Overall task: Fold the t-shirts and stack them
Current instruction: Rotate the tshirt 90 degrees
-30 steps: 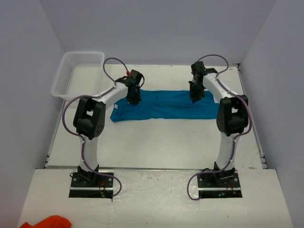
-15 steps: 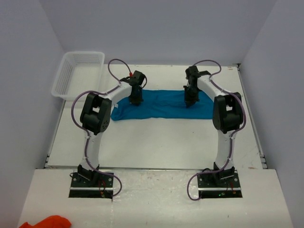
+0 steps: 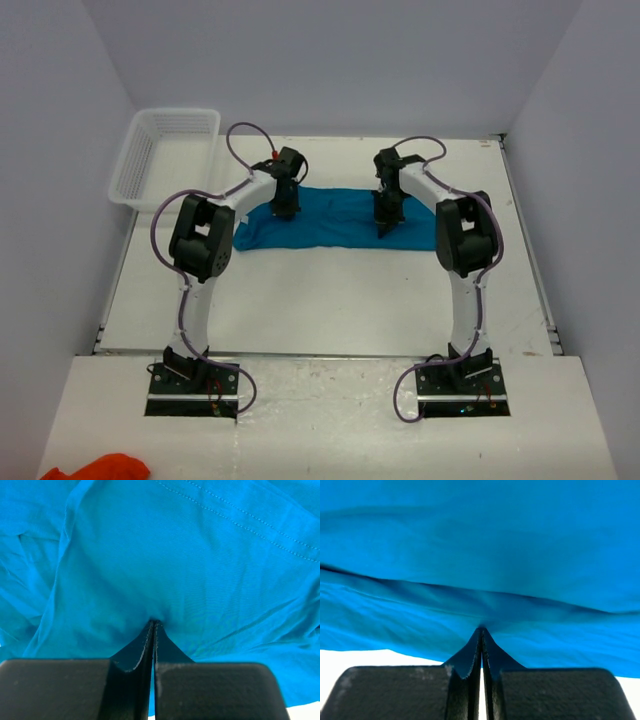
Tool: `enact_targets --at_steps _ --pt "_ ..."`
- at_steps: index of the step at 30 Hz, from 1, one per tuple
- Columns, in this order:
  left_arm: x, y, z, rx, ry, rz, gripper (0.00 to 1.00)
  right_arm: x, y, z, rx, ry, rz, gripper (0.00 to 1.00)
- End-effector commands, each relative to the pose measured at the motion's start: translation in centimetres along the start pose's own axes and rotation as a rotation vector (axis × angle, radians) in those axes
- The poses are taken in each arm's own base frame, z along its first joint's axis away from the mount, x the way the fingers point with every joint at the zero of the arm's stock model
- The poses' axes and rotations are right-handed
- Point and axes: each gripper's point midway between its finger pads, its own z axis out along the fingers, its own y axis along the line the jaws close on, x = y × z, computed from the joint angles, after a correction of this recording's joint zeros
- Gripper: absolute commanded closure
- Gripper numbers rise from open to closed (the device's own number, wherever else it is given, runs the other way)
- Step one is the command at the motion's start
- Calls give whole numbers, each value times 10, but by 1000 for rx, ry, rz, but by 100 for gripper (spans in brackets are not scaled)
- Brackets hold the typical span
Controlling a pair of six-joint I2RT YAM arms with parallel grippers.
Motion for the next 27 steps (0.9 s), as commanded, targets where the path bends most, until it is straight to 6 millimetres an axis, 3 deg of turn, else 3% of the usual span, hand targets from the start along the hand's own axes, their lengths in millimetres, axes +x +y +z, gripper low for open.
enact_targets --at_steps 1,4,11,16,17,20,27 --pt "-7 10 4 -20 -8 18 100 14 16 5 -48 72 21 100" --pt "-12 15 4 -27 -9 16 100 33 17 18 -24 111 11 100" --pt "-24 26 14 -56 2 25 100 59 17 23 -27 110 27 100" --pt "-37 27 27 -64 0 64 100 75 19 27 -31 108 30 100" --pt "-31 30 35 -81 28 72 100 83 20 29 -29 120 30 100" --pt "-44 24 41 -61 7 108 100 94 28 29 -44 121 19 100" --pt "-67 10 51 -6 -43 164 100 119 69 30 -98 126 -25 100"
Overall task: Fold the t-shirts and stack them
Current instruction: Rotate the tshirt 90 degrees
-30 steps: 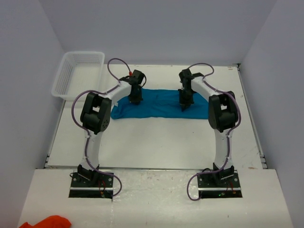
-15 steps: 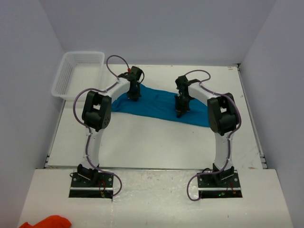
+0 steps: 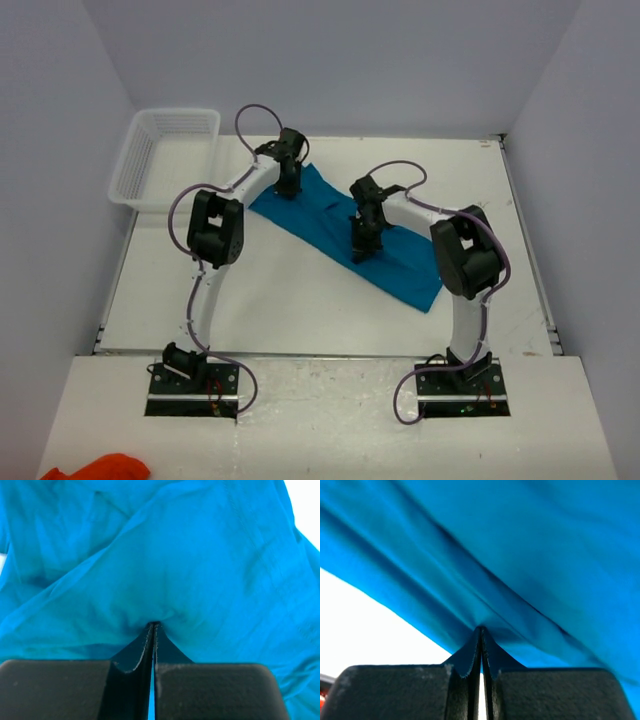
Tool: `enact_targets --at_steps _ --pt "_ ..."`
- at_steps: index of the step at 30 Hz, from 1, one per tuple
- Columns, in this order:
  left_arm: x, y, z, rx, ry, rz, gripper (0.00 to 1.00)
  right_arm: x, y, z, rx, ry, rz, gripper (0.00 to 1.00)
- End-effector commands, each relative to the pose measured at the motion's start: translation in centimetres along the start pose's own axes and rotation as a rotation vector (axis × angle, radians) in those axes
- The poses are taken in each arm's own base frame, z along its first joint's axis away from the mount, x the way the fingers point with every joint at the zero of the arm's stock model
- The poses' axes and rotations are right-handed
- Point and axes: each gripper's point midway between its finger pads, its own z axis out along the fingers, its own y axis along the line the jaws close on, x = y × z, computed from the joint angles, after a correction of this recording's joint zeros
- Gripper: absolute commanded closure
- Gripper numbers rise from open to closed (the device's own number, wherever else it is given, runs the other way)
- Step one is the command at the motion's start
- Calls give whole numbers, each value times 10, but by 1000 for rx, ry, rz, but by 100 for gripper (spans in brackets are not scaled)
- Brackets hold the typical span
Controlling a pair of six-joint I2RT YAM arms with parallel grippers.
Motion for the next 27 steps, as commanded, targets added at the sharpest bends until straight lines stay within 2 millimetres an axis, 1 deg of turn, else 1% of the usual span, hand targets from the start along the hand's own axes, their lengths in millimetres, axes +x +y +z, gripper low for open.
enact_targets --at_steps 1,3,4,6,7,8,9,10,12,13,15,16,17,18,19,20,21,22,23,24,25,26,27 --pt "-2 13 24 -7 11 65 100 42 9 25 38 113 -12 100" --pt "-5 9 28 10 1 81 99 46 20 28 33 121 -23 100" --pt "-8 10 29 13 -8 90 99 49 32 30 30 123 -44 100" --pt "-9 7 32 30 -15 119 99 54 44 32 27 134 -64 100" --pt "-11 5 34 36 -27 128 99 56 58 30 13 127 -84 100" --pt "-11 5 35 43 -27 137 99 58 64 31 13 134 -93 100" --pt "-12 6 35 41 -30 143 99 59 70 30 7 131 -101 100" --pt "-13 6 36 39 -37 153 99 61 81 28 -3 124 -119 100" --pt "-15 9 36 35 -43 165 99 61 90 20 -11 110 -134 100" --pt "-19 10 35 36 -55 168 99 62 97 15 -15 95 -148 100" --pt "-23 15 34 23 -66 176 99 60 105 -2 -28 52 -174 100" --pt "-28 16 29 20 -82 178 99 58 106 -9 -5 7 -196 100" --pt "-32 19 26 6 -93 175 100 55 108 -26 -4 -38 -206 100" --pt "-36 22 22 1 -105 169 100 52 107 -36 12 -71 -217 100" --pt "-47 22 10 3 -141 162 100 49 104 -46 27 -102 -226 98" --pt "-49 23 5 -1 -150 157 100 41 91 -56 95 -161 -230 94" --pt "-52 23 -1 -2 -164 152 100 39 86 -74 101 -207 -236 89" --pt "-62 22 -15 4 -197 145 99 38 80 -82 122 -234 -248 79" --pt "-66 22 -23 3 -210 140 99 36 70 -90 165 -261 -251 75" --pt "-70 22 -31 6 -223 132 98 37 64 -99 176 -282 -260 68" --pt "-78 21 -46 12 -248 126 96 37 58 -103 195 -291 -262 51" --pt "-82 20 -53 18 -258 122 95 38 52 -105 217 -299 -264 43" --pt "-83 19 -61 25 -260 116 94 41 46 -105 225 -294 -268 38"
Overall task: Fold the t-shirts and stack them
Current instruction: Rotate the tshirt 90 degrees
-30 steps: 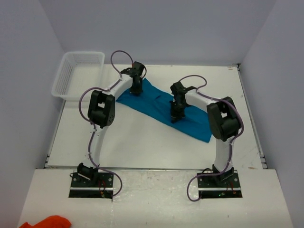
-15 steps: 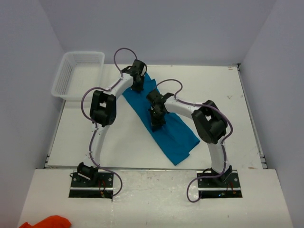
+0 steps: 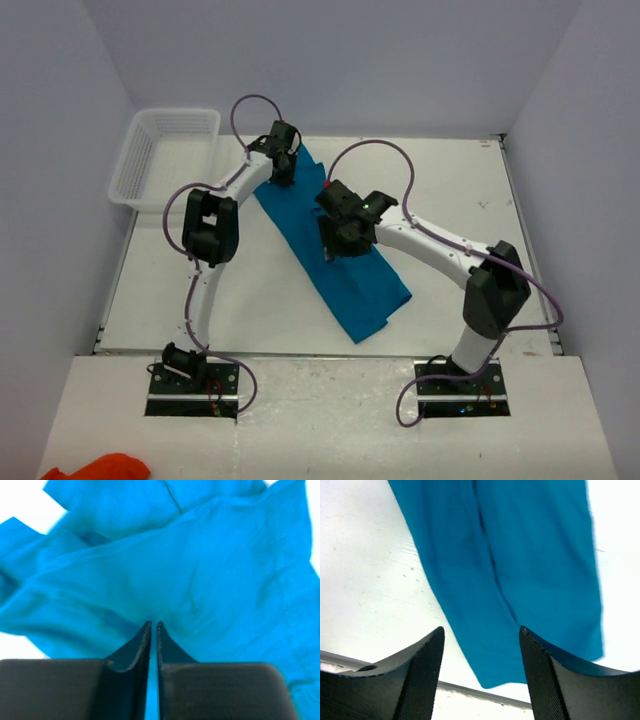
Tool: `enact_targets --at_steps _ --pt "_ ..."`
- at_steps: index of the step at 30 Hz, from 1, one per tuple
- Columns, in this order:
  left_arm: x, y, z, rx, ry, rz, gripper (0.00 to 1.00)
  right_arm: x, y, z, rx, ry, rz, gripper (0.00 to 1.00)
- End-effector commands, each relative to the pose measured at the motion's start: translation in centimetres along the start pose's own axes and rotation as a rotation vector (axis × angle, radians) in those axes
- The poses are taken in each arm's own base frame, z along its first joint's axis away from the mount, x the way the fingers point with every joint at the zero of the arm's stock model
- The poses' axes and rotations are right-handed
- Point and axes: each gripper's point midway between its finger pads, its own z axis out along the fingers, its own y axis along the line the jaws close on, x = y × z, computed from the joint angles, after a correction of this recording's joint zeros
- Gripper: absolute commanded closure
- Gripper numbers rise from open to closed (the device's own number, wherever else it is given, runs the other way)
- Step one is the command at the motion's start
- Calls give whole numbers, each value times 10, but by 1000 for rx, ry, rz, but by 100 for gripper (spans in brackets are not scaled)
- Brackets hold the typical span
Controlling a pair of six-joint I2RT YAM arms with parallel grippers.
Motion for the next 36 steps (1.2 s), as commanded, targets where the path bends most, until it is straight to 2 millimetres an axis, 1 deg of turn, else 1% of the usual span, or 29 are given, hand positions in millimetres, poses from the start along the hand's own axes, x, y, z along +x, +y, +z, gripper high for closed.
enact_targets --at_steps 1,2,3,4,6,7,8,9,10,11,12,13,14,15,16,18,19,20,22,23,24,25,26,28,30,31,32,33,36 --pt "-60 9 -68 1 -168 -26 88 8 -38 -8 145 -22 -19 37" --pt "-62 7 -73 14 -171 -33 85 11 -44 -4 159 -5 -2 38" --pt "-62 6 -79 24 -170 -36 82 13 -46 1 162 12 7 40" --pt "-62 5 -81 33 -168 -36 75 13 -46 5 162 14 15 47" --pt "-58 3 -86 39 -154 -35 71 13 -50 12 177 20 22 56" --pt "-56 3 -87 32 -148 -37 71 12 -52 15 179 22 34 77" --pt "-54 2 -89 32 -142 -37 71 9 -60 18 187 28 68 99" --pt "-48 2 -91 31 -130 -36 71 11 -61 20 167 50 101 100" --pt "-46 0 -93 36 -127 -36 72 8 -61 23 147 45 121 100" --pt "-46 -5 -97 54 -131 -44 76 10 -72 29 153 56 159 100" --pt "-37 -8 -93 69 -107 -49 85 10 -75 32 137 65 188 100" --pt "-33 -17 -92 113 -92 -66 92 9 -86 38 133 73 226 100" --pt "-29 -20 -91 128 -80 -76 98 10 -87 40 124 85 239 100" --pt "-23 -27 -86 162 -58 -82 100 11 -88 42 113 92 250 100" --pt "-20 -35 -85 202 -40 -95 100 15 -93 45 129 104 258 100" --pt "-13 -41 -75 221 -16 -101 100 19 -98 48 151 108 271 100" --pt "-10 -44 -72 228 -8 -103 100 26 -100 53 158 127 276 100" --pt "-5 -46 -63 225 14 -106 100 29 -99 55 159 137 284 100" --pt "-6 -47 -56 223 17 -110 100 39 -100 62 158 163 294 100" --pt "-4 -47 -46 219 31 -110 100 43 -100 66 163 174 302 100" --pt "-3 -48 -41 216 38 -110 100 45 -100 69 162 176 305 100" --pt "-2 -47 -37 208 46 -109 100 52 -101 72 167 192 312 100" --pt "1 -47 -28 203 57 -107 100 55 -101 75 166 198 318 100" --pt "4 -45 -21 193 61 -100 100 63 -103 80 172 212 328 100" --pt "9 -42 -10 174 68 -95 100 69 -102 84 168 221 344 100" --pt "12 -41 -3 167 73 -89 100 78 -102 87 165 241 355 100" --pt "13 -40 1 161 73 -82 100 81 -102 87 166 244 364 100" --pt "15 -37 6 149 75 -71 100 91 -104 90 170 254 379 100" --pt "15 -33 20 142 76 -63 100 102 -103 91 157 255 399 100"
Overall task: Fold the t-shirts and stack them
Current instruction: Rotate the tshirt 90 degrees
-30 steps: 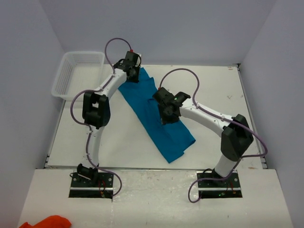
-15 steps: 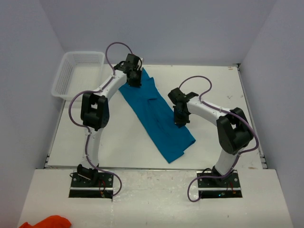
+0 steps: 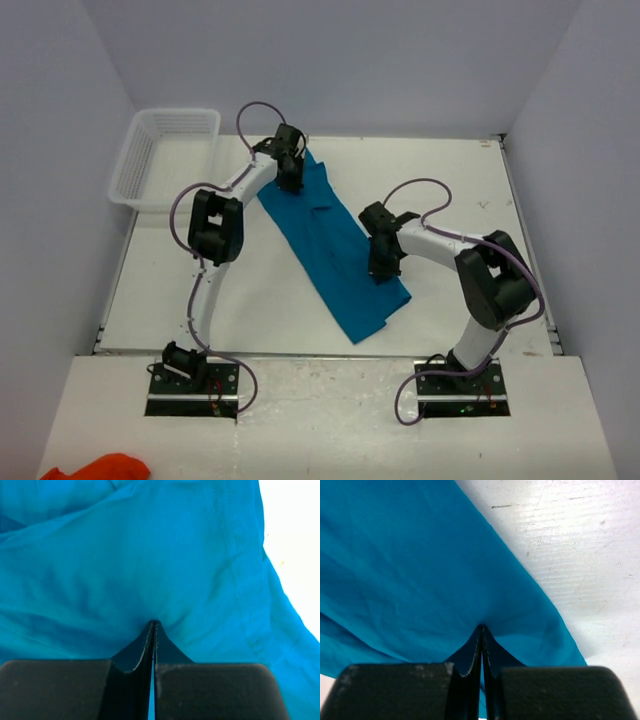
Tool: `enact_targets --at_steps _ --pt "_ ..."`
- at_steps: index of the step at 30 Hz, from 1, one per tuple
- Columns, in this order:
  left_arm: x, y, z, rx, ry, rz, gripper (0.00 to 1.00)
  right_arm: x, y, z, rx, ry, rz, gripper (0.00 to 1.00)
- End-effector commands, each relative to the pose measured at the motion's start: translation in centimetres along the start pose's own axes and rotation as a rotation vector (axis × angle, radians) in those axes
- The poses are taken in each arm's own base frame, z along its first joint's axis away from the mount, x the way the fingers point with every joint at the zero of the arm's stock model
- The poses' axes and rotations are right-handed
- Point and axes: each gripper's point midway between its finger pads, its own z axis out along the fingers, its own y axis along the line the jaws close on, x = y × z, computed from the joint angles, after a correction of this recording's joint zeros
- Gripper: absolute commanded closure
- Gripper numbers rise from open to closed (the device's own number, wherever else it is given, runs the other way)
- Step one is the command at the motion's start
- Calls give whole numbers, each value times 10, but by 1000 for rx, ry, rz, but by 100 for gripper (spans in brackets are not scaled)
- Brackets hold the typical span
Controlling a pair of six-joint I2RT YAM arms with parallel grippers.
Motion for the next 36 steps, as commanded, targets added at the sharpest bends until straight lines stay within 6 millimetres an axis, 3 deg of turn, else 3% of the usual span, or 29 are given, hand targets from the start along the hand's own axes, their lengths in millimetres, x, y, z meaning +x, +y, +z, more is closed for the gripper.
enact_targets --at_steps 1,8,16,23,26,31,36 --pt "-1 10 18 -15 1 33 100 38 -11 24 19 82 48 100" --pt "-10 13 46 29 -23 42 100 81 -11 38 14 155 33 100" --pt "-31 1 50 108 -92 79 96 130 21 41 -58 250 -10 100" --pt "-38 -2 51 134 -123 100 94 158 47 44 -56 294 -92 100" --pt "-38 -1 53 133 -125 104 94 165 55 43 -55 303 -119 100" --pt "-44 6 43 96 -141 104 93 159 58 41 -35 274 -129 100" --pt "-69 19 1 -9 -225 98 82 146 63 34 -74 204 -178 100"
